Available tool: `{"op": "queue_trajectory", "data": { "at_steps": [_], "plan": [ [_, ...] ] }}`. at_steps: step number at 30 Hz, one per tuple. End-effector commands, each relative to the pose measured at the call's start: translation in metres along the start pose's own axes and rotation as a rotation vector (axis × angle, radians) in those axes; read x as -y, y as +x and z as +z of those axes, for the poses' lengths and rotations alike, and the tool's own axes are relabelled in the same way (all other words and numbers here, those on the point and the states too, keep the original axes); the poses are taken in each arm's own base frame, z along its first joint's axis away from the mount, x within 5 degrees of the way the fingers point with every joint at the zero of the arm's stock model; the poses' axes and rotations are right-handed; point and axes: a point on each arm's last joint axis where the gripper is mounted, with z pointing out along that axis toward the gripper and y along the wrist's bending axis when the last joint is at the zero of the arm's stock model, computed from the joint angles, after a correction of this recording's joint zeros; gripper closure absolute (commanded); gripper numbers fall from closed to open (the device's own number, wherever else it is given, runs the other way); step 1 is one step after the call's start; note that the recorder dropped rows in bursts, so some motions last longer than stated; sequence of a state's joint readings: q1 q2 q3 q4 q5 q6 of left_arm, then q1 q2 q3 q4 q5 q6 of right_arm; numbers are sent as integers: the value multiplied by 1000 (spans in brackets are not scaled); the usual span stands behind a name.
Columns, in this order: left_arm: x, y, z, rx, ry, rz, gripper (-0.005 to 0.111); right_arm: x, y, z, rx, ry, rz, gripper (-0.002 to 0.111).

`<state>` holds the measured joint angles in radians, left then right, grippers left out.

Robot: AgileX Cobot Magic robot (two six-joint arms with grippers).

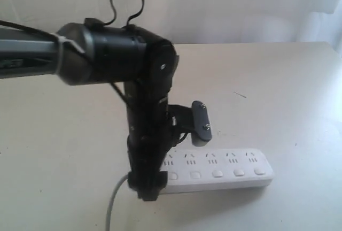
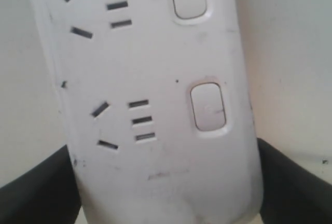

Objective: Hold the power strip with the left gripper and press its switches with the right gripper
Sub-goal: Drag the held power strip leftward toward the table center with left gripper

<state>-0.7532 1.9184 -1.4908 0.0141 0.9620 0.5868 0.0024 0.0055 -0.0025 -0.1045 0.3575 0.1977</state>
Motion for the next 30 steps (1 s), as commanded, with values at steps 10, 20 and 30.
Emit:
{"op": "queue_trajectory", "data": {
  "at_steps": [10,20,30],
  "plan": [
    [50,72,35,40,-83,10,107,0,0,0,9,1,2,108],
    [44,82,51,-96,-119,150,107,0,0,0,9,1,2,108],
    [29,59,47,173,-288,-43,107,0,0,0,9,1,2,108]
  ]
}}
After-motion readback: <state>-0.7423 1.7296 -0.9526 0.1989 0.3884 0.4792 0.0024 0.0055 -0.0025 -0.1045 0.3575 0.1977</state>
